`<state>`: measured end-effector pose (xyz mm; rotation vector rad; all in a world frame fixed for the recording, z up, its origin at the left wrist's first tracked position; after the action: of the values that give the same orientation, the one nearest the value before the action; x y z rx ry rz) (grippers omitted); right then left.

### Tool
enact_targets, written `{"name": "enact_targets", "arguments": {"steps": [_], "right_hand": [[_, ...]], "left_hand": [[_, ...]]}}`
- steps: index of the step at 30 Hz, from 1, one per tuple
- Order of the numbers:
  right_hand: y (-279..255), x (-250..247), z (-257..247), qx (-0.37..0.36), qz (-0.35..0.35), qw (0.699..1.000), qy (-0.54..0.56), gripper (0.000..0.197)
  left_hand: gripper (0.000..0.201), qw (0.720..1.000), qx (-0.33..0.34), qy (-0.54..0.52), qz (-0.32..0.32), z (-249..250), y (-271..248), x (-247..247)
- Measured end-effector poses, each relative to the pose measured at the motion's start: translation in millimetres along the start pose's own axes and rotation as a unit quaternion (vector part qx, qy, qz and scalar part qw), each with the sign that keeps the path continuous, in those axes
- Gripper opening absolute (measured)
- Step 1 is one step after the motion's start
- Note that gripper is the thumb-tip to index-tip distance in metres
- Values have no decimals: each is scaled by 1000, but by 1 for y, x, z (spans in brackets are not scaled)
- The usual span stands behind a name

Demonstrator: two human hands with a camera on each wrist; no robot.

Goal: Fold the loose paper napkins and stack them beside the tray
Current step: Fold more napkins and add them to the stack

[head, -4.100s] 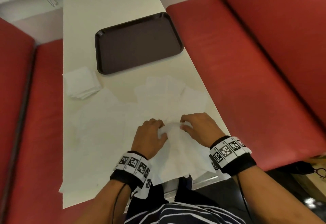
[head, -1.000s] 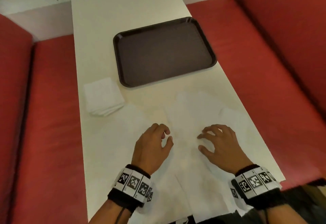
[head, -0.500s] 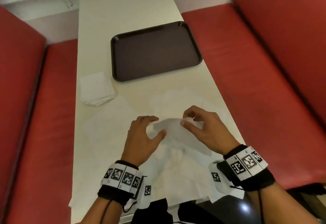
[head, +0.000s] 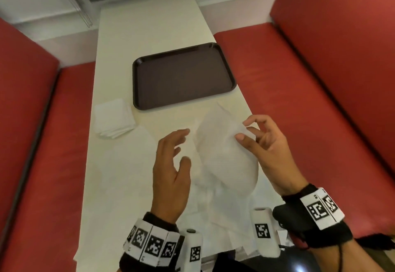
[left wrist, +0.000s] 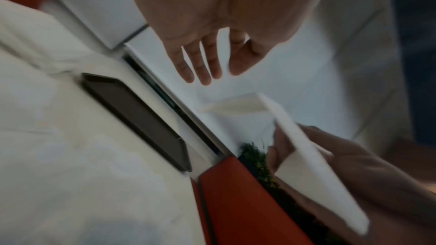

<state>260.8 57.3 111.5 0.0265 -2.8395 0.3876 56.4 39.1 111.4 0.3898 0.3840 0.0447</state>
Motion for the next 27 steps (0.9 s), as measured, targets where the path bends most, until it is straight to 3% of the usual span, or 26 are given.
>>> {"name": "enact_targets", "arguments": {"steps": [4, 7, 9, 12, 14, 16, 20, 22, 24, 26, 27], "right_hand": [[-1, 2, 1, -3, 4, 1000, 27, 27], [-1, 8, 1, -11, 7, 1000, 16, 28], [-2, 10, -2, -35, 33, 998, -47, 28], [0, 16, -3, -67, 75, 976, -194, 39], [7, 20, 5, -36, 76, 963, -258, 54], [13, 31, 14, 11, 44, 964, -263, 53], [23, 64, 25, 23, 18, 979, -202, 23], [32, 78, 33, 27, 34, 980, -193, 23], [44, 91, 42, 31, 54, 979, -193, 25], [56, 107, 51, 31, 70, 976, -204, 26], [63, 116, 56, 32, 71, 975, -209, 26]], "left_hand": [[70, 985, 98, 126, -68, 3, -4, 12], [52, 981, 128, 134, -61, 9, 3, 13], [33, 987, 134, 85, -34, 12, 9, 5], [36, 997, 27, -48, -53, 3, 16, 1], [40, 992, -33, -97, -74, -8, 18, -1], [38, 986, -71, -130, -76, -18, 19, -8], [33, 969, -162, -172, -75, -46, 20, -28], [23, 949, -221, -214, -65, -63, 19, -40], [35, 923, -280, -261, -41, -79, 16, -55], [42, 923, -291, -247, -46, -90, 16, -69], [36, 933, -279, -220, -61, -95, 18, -76]]}}
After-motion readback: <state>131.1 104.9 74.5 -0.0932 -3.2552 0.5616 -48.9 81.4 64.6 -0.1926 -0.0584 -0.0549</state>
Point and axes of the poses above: each hand's wrist, its own y-axis towards the middle knuckle, its own x-axis out of the palm, z = x × y, the point moved 8 cm from there along y, towards the middle knuckle, and after that the axes turned 9 degrees about x, right-handed, at the moved point
